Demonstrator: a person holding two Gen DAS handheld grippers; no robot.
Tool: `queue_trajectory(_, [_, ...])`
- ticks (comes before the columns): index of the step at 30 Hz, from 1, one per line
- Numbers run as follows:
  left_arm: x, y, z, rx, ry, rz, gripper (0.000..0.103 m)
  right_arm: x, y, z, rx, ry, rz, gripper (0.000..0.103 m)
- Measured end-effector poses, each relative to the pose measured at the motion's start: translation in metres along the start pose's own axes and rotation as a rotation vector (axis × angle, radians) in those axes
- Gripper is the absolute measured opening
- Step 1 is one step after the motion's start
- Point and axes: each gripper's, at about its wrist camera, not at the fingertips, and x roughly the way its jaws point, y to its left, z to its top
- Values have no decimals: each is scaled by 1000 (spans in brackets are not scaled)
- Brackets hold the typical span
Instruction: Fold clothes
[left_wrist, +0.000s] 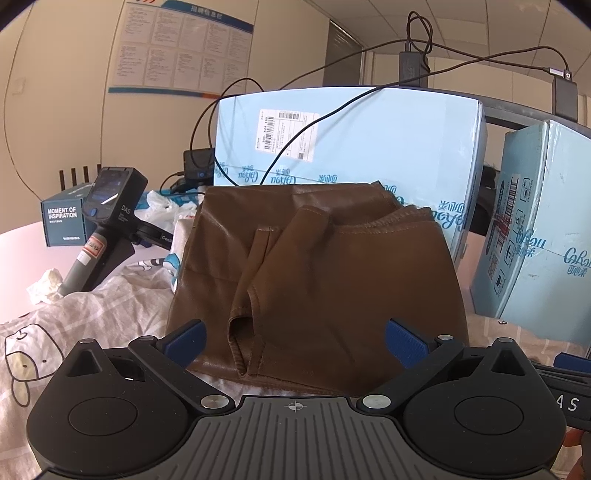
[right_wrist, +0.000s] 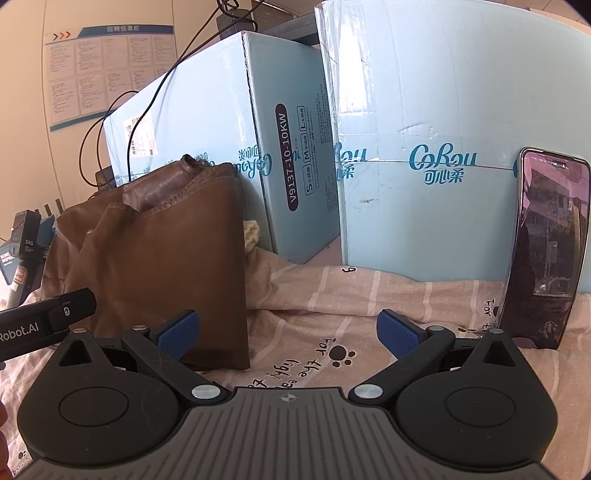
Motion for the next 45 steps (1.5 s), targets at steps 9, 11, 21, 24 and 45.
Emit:
queue_trajectory(9, [0,0,0,3,3,-3,103,-1,-1,1,3,-2,-1,103])
queue_trajectory(11, [0,0,0,2,3,-4,103,-1,-1,2,5,-3,-2,103])
queue_trajectory(21, [-5,12,5,-65,2,-50,103,-11,7,1,-24,-41,-15,103])
queue_trajectory(24, [-10,14,4,-70,-17,-40,103,-15,11,0,-39,-55,-23,103])
queue_trajectory(45, [-51,16,-3,-75,-206,-251,103,-94,36,-16,-90,-80,-213,103])
